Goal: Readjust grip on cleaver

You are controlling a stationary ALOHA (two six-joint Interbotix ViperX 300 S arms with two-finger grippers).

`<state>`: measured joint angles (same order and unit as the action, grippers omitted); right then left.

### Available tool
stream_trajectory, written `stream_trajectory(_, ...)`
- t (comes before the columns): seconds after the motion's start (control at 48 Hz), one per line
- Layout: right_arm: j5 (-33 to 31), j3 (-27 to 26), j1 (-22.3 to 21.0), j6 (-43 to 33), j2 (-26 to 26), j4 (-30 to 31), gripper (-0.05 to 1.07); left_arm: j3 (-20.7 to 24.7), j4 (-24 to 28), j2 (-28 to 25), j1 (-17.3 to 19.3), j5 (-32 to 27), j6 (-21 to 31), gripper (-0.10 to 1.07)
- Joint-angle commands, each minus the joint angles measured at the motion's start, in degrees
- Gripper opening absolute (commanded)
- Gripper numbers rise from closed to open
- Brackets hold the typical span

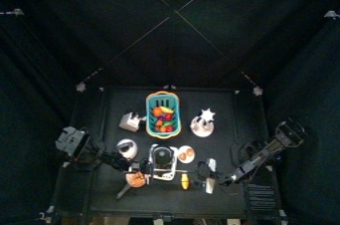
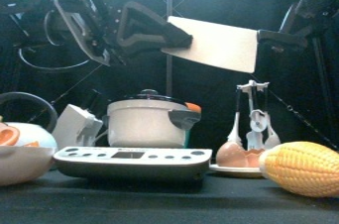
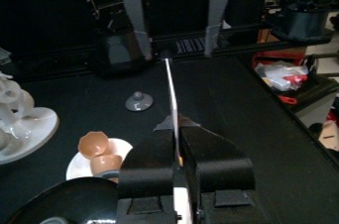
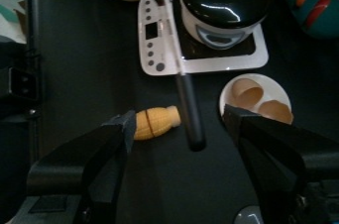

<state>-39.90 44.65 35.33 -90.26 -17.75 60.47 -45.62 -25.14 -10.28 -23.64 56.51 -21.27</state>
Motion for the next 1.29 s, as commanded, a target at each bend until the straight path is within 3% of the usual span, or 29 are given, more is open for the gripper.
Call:
stream_trajectory(0.0,0.6,0.0,-0.8,-0.3,-1.8,0.5,0.98,1.2,-0.4,0.5,-0.3,0.7,-0.1,0.35)
stream_trajectory(0.208,4.0,0.8,-1.9,-0.2,-2.0,0.4,0.88,2.2,-0.4,-0.3,-0.5,2.6,-0.4,0.35)
stream_trajectory(0.604,4.9,1.1,-2.0,-0.1,-2.0,-0.1,0.56,1.8,-3.4,-1.8,-0.5,4.4,-0.9,0.35)
stream_trajectory(1.271,5.1,2.7,-2.9,0.4,-1.9,-3.6,0.53,2.1,-2.1,-2.9,-1.0,-2.4,-0.7,0.35)
